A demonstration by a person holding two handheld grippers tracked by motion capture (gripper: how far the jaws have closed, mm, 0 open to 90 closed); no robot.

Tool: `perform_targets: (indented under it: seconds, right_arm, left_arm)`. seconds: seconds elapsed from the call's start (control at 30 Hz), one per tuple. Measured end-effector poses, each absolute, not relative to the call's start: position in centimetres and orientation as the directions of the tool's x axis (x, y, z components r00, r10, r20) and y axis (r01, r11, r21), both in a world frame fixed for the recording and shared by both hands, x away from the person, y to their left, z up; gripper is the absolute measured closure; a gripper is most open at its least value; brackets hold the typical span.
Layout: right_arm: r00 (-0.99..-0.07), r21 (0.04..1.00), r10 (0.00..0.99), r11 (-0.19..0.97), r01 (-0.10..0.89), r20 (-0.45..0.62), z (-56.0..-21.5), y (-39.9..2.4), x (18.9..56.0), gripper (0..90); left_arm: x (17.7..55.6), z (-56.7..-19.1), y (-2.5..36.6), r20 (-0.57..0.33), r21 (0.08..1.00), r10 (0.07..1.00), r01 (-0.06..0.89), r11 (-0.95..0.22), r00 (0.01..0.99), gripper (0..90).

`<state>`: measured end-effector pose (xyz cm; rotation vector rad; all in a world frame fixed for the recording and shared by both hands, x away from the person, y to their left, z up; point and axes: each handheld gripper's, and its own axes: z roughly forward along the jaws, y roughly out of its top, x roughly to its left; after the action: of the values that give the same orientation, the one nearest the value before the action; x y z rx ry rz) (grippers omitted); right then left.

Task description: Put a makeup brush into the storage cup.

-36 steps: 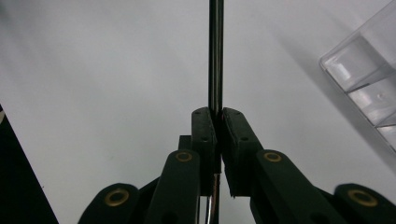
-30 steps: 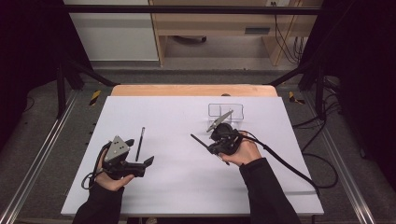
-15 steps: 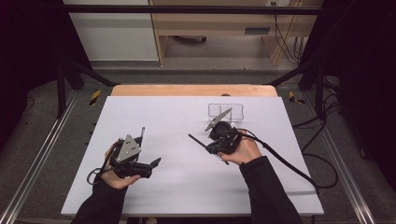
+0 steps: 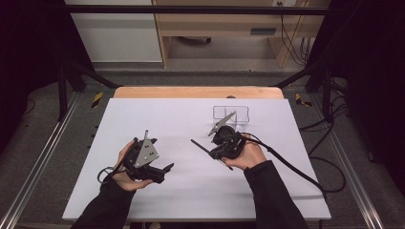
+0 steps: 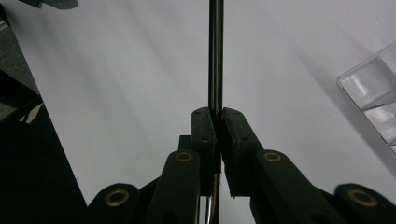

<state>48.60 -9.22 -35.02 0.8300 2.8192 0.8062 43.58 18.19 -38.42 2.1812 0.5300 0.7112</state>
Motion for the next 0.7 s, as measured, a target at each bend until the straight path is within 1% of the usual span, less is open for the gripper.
perform_targets:
  seconds: [0.4, 0.7]
  right_arm:
    - [-0.861, 0.501, 0.505, 0.730, 0.464, 0.060, -35.0, -8.6, 48.4, 84.4]
    - [-0.872, 0.491, 0.485, 0.745, 0.451, 0.065, -35.0, -7.9, 48.2, 84.4]
  left_arm:
    - [43.2, -38.0, 17.0, 0.369, 0.748, 0.525, 0.090, -0.658, 0.767, 6.1]
    - [42.8, -38.2, 15.6, 0.432, 0.703, 0.472, 0.040, -0.710, 0.769, 6.6]
